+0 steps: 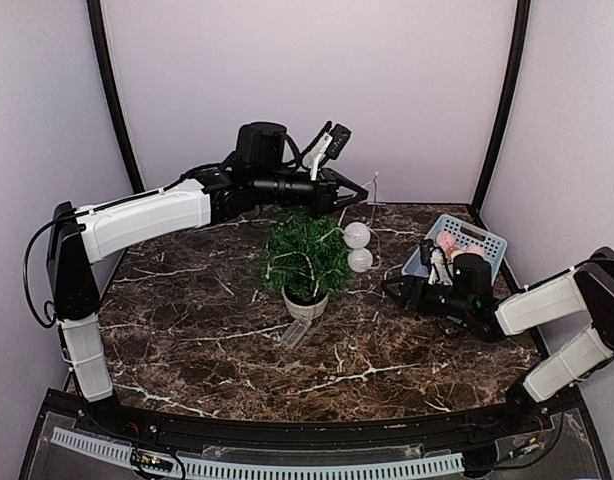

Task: Decorate the small christmas tree
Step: Wrap the side of the string light in the gap of the branches.

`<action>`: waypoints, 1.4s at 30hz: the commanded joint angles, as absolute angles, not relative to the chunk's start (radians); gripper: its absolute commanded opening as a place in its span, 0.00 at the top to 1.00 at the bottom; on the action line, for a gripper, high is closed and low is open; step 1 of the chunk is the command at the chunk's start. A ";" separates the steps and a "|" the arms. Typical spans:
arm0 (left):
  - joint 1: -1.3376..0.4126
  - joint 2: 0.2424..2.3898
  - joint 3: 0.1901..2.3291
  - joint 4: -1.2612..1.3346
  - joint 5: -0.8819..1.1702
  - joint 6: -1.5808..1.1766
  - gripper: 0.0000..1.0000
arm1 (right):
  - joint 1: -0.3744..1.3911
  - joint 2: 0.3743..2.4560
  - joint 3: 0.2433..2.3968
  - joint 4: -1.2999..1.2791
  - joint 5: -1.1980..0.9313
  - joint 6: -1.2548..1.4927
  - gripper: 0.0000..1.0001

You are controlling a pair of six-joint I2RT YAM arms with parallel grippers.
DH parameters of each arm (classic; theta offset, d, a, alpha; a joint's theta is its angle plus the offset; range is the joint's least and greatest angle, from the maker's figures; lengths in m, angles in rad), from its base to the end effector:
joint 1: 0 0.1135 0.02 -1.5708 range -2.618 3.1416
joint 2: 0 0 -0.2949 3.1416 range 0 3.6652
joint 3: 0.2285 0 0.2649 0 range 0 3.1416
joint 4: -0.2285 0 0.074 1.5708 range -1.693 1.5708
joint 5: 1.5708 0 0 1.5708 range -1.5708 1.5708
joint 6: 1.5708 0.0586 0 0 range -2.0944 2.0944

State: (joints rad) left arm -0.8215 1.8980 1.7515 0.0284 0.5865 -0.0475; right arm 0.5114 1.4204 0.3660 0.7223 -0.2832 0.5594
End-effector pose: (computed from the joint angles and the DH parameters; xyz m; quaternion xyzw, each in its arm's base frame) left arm 0.3173 -0.3887 0.4000 0.4479 0.5903 -0.4637 0.4857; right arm 0.2349 0.1506 0.1679 -0.0626 0.8078 0.3920 0.4356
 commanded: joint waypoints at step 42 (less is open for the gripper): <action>-0.825 1.870 1.738 0.009 0.354 -0.034 0.65 | 0.493 1.311 1.314 0.003 0.040 0.311 1.00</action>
State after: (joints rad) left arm -0.8230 1.8980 1.7512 0.0158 0.3679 -0.0349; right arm 0.4980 1.2255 1.1831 0.0605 0.0422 0.3553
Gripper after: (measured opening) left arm 0.332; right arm 0.010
